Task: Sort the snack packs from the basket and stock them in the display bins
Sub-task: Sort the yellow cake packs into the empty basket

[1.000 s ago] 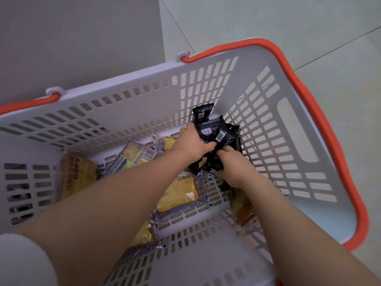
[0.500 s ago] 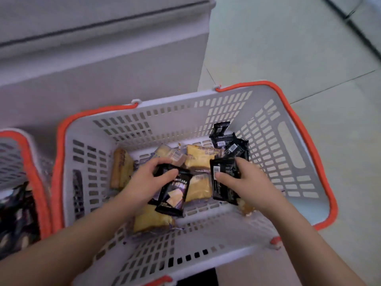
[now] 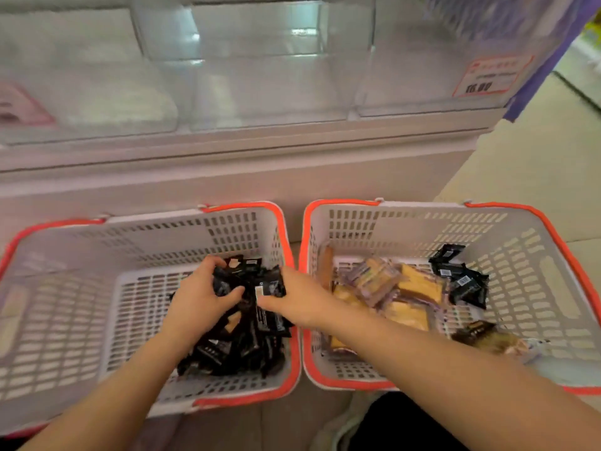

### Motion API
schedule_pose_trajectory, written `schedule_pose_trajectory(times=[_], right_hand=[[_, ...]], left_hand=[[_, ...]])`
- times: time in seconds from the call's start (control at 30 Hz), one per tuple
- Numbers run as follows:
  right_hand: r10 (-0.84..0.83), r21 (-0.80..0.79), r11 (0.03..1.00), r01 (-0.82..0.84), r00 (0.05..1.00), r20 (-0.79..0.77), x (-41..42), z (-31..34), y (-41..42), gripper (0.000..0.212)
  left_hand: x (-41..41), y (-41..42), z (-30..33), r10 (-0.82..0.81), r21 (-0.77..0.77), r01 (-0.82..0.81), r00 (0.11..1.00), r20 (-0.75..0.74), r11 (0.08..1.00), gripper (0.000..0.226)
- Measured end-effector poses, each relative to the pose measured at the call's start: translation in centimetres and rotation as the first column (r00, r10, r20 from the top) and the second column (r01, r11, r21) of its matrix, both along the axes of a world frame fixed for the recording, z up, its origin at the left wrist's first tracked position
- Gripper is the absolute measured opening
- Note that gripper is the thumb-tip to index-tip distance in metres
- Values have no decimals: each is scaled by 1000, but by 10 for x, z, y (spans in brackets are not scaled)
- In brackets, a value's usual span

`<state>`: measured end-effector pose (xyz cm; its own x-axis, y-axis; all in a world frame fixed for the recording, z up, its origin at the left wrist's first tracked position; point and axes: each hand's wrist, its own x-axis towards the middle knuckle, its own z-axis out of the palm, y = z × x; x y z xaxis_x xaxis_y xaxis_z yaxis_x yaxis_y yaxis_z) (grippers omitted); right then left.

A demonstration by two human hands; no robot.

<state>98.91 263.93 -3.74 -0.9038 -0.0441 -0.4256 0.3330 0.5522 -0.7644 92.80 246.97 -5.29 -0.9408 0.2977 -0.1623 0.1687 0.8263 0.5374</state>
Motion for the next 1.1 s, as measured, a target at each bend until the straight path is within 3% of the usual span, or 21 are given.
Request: schedule_pose_trajectory(times=[0.1,0.23,0.33,0.47,0.57,0.67,0.77,0.9,1.0,1.1], right_hand=[[-31,35,999,28,995,92,-1,-30,-37,50],[-294,-41,952,303,945,142,5,-52,-61,42],[-323,19,945,326,925,197,12,-53,-65,50],[-107,79,993,93,975,197,20,-40,-56,42],[146,188,965,-181,971,187,25,-26,-45,39],[307,248,908,-339,938,159,28,-10,-32,38],[364,348,859,-374,926,97,27,6,-3,35],[403,479,781,-400,910,103,35,14,61,29],[263,474,829,-296,955,136,58,5,119,28],[-63,408,913,-11,984,168,96,-19,169,25]], left_hand=[[-3,-31,-8,-27,-177,29,1000,14,984,49],[5,-53,-28,36,-56,-35,999,20,998,49],[21,-59,-51,-69,-65,76,993,95,995,47],[37,-57,-79,-336,-217,387,911,239,896,44],[37,-46,-85,-363,-250,464,859,362,850,46],[32,-36,-76,-374,-203,496,817,440,845,55],[27,-7,-44,-435,-29,450,875,215,892,45],[34,52,7,-588,148,598,802,-105,788,28],[43,93,16,-719,95,745,663,-208,660,28],[52,138,0,-832,-89,834,525,-179,545,31]])
